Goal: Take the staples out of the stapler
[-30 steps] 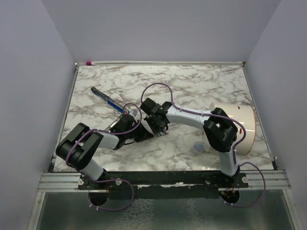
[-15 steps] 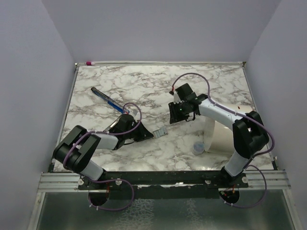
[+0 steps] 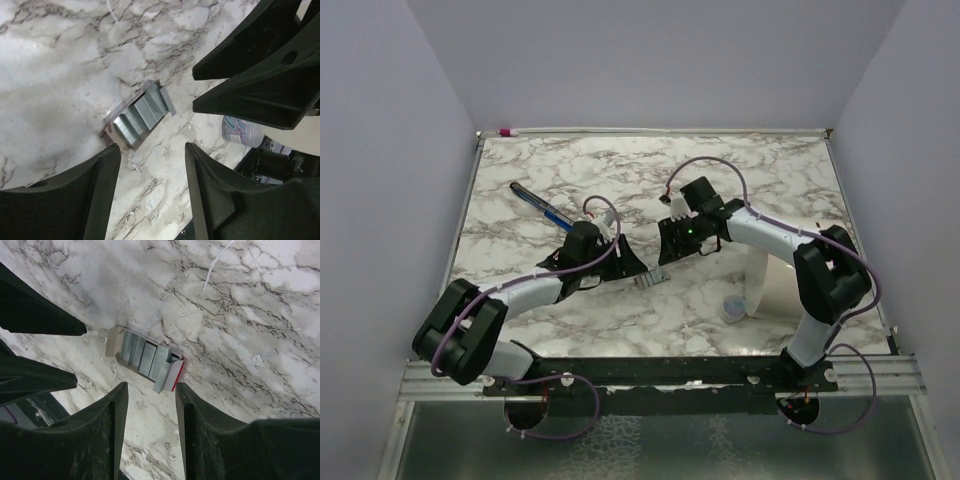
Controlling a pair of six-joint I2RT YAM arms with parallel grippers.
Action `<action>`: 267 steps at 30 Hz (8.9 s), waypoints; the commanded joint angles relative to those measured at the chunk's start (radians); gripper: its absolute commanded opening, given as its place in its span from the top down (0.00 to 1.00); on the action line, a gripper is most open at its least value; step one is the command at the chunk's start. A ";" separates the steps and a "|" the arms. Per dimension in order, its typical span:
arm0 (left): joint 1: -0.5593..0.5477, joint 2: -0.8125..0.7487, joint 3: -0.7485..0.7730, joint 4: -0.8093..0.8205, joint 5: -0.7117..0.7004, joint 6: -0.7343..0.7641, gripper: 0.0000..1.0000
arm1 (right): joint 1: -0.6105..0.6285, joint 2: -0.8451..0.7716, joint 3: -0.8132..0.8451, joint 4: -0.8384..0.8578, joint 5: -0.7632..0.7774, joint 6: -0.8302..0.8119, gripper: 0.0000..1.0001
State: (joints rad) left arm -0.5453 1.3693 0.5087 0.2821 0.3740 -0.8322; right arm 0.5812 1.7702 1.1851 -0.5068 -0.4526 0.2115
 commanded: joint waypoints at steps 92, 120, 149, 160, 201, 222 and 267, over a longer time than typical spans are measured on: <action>-0.286 0.358 0.581 -0.567 -0.245 0.770 0.39 | -0.129 -0.422 -0.165 0.076 0.150 -0.046 0.46; -0.287 0.419 0.619 -0.565 -0.271 0.795 0.50 | -0.129 -0.411 -0.168 0.069 0.153 -0.048 0.46; -0.287 0.432 0.633 -0.582 -0.280 0.819 0.56 | -0.129 -0.408 -0.168 0.065 0.148 -0.052 0.46; -0.289 0.394 0.639 -0.612 -0.288 0.825 0.59 | -0.129 -0.402 -0.166 0.064 0.145 -0.051 0.46; 0.249 -0.079 0.517 -0.386 -0.263 0.469 0.33 | 0.150 -0.034 0.121 -0.172 0.257 0.083 0.54; 0.231 -0.131 0.551 -0.568 -0.551 0.544 0.17 | 0.290 0.290 0.527 -0.552 0.543 0.242 0.68; 0.241 -0.136 0.560 -0.581 -0.537 0.538 0.16 | 0.289 0.367 0.517 -0.539 0.597 0.263 0.72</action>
State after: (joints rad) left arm -0.3088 1.2427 1.0435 -0.3080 -0.1661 -0.2863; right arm 0.8646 2.1269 1.6932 -1.0382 0.1135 0.4641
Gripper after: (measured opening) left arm 0.840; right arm 0.281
